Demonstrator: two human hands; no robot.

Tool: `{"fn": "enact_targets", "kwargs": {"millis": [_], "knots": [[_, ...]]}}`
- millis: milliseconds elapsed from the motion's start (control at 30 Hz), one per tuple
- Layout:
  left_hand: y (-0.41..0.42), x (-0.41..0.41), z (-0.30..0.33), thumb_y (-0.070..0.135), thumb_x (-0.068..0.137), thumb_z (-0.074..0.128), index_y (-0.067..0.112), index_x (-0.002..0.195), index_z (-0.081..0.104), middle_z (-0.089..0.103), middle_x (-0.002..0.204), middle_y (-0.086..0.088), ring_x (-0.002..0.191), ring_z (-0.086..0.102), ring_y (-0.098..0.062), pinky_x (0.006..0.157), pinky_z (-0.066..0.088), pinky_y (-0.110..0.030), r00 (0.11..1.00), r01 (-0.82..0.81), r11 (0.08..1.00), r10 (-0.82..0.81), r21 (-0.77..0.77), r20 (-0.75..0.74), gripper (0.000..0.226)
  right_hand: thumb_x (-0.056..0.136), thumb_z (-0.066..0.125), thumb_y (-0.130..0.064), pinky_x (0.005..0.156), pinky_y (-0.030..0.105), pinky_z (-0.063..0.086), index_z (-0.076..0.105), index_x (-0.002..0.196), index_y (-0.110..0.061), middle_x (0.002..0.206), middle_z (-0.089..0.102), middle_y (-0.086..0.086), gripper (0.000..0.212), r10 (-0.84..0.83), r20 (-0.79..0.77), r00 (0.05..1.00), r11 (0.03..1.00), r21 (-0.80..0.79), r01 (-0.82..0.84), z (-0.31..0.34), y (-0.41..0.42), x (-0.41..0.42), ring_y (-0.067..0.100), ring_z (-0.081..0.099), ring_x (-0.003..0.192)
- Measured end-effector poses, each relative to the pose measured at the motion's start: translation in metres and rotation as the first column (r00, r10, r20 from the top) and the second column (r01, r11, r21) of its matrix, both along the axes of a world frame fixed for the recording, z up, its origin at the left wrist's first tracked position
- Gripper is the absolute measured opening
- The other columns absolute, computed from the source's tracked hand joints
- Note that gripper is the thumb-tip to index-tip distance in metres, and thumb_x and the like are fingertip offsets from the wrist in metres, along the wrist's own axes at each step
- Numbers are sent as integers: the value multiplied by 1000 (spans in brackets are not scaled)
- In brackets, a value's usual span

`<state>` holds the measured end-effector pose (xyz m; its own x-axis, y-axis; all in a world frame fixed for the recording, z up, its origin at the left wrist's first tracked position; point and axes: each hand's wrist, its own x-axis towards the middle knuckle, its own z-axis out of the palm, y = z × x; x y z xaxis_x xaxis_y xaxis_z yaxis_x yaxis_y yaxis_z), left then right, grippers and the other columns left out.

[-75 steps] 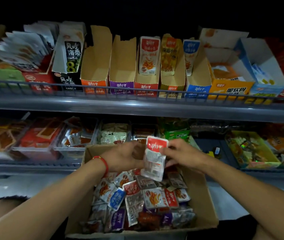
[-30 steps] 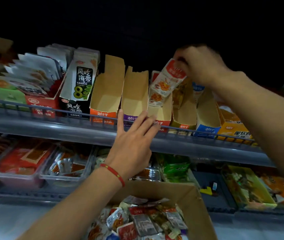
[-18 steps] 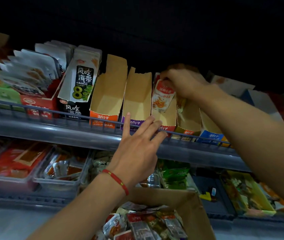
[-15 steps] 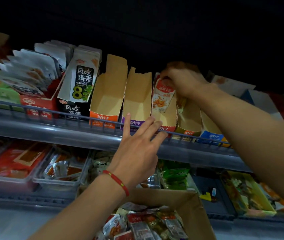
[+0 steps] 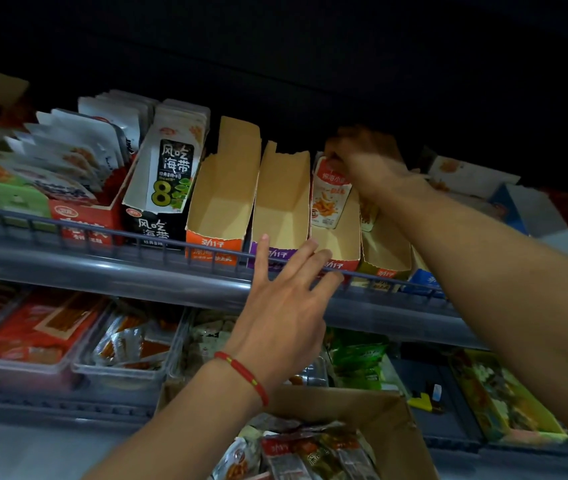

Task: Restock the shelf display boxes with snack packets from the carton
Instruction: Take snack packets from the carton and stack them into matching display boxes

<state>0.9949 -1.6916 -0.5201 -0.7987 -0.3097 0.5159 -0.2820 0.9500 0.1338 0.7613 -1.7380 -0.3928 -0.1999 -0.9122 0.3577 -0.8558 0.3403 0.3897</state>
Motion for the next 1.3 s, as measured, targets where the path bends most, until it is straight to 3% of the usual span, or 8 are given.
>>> {"fn": "enact_targets", "kwargs": {"millis": [367,467,567,667,800,1000,1167,1300], "knots": [[0,3,-1,22,79,73,29,137,49,32,159,-1,153,14,-20,118,-1,-68,999,14,1000,-14,11,38,63,105,47,-33,94,43,47,58,127,-22,134,56,9,27,55,55,997,993,-112,-48,-5,17,-3,33,55,122],[1,9,-1,19,80,70,29,138,47,26,163,0,155,9,-19,120,-2,-64,999,26,1000,-26,7,25,63,102,55,-28,78,38,52,63,123,-18,118,64,7,24,165,12,986,952,-262,-156,-10,53,11,28,64,101],[5,22,0,15,80,67,25,136,52,34,159,0,153,18,-20,122,9,-62,1000,24,1000,-24,7,6,59,100,54,-26,67,38,54,65,116,-17,107,65,5,21,308,5,951,889,-357,-286,-24,100,31,25,65,89],[14,36,-7,11,80,59,16,121,62,57,131,-4,129,48,-27,111,37,-53,995,61,998,-60,2,-79,41,99,52,-25,68,38,58,67,114,-13,106,68,5,24,424,93,901,853,-376,-363,-52,153,52,22,67,88],[31,53,-30,19,79,52,18,109,64,59,106,0,98,55,-26,80,50,-45,998,68,995,-67,78,-13,33,94,54,-20,58,38,57,71,107,-15,96,71,-1,22,511,252,822,853,-268,-448,-113,208,81,16,67,77],[50,64,-73,37,81,45,31,127,53,53,132,0,118,50,-27,94,49,-45,808,-75,982,-42,173,588,46,99,54,-31,77,31,54,68,114,-29,108,68,-10,21,208,613,762,880,222,-419,-208,234,106,9,63,94],[53,67,-87,45,98,52,33,151,34,45,151,-2,136,45,-26,107,42,-39,422,-144,970,-120,197,898,57,95,64,-36,87,44,53,59,126,-17,123,60,6,37,50,575,817,692,570,-444,-276,230,115,26,59,111],[47,64,-89,50,98,51,31,150,35,48,149,-3,134,46,-25,107,41,-39,403,-194,960,-110,203,909,57,96,61,-31,95,44,45,62,122,-10,119,64,13,34,124,448,886,646,641,-414,-301,223,127,32,56,114]]}}
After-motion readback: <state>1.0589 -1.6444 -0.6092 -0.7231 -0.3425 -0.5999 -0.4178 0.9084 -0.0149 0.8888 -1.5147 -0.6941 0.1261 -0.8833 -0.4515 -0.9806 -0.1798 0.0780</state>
